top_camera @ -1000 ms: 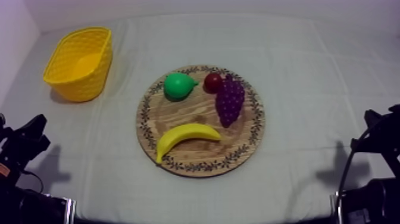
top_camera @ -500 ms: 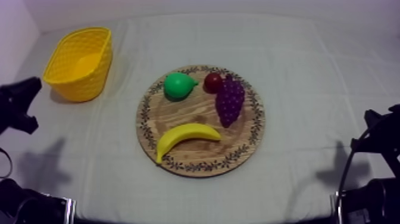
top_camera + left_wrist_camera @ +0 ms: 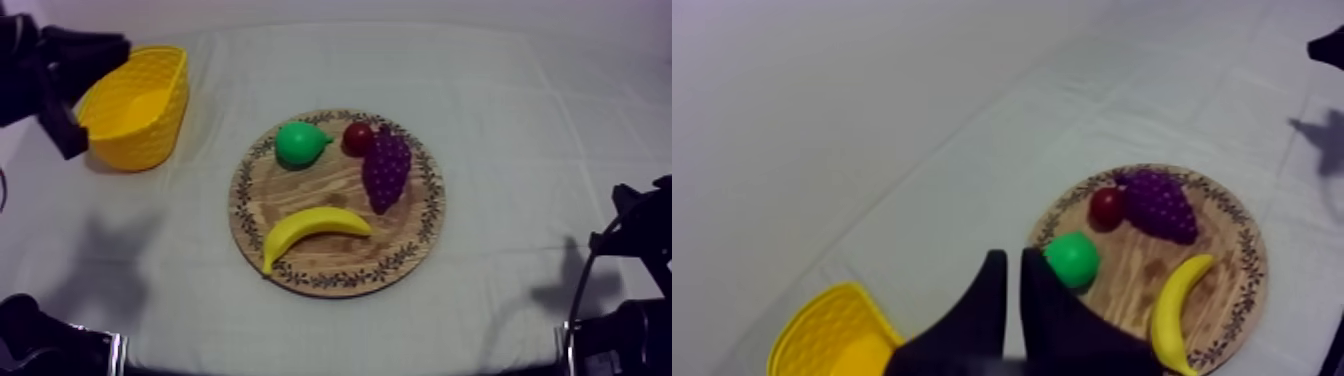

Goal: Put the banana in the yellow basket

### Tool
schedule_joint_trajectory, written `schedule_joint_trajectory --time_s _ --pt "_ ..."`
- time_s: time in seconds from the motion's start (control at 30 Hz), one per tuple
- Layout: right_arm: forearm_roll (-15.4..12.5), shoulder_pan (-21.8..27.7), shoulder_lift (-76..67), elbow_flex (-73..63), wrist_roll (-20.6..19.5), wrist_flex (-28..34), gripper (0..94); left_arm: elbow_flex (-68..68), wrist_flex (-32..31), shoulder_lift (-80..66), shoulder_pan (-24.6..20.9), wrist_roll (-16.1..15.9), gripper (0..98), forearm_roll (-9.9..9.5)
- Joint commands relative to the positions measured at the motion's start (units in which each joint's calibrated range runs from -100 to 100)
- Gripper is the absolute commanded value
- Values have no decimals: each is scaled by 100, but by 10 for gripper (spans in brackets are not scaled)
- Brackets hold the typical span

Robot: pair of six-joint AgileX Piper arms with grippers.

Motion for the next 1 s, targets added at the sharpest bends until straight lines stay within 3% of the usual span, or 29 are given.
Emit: schedule_joint_trajectory --time_s 0.0,0.33,0.97 --pt "1 0 -2 2 -2 4 3 -254 30 537 383 75 57 -143" --pt "1 0 -2 2 -2 4 3 -708 184 1869 1095 475 60 -536" --pt "1 0 -2 2 -2 4 3 -57 431 3210 1301 1112 84 -630"
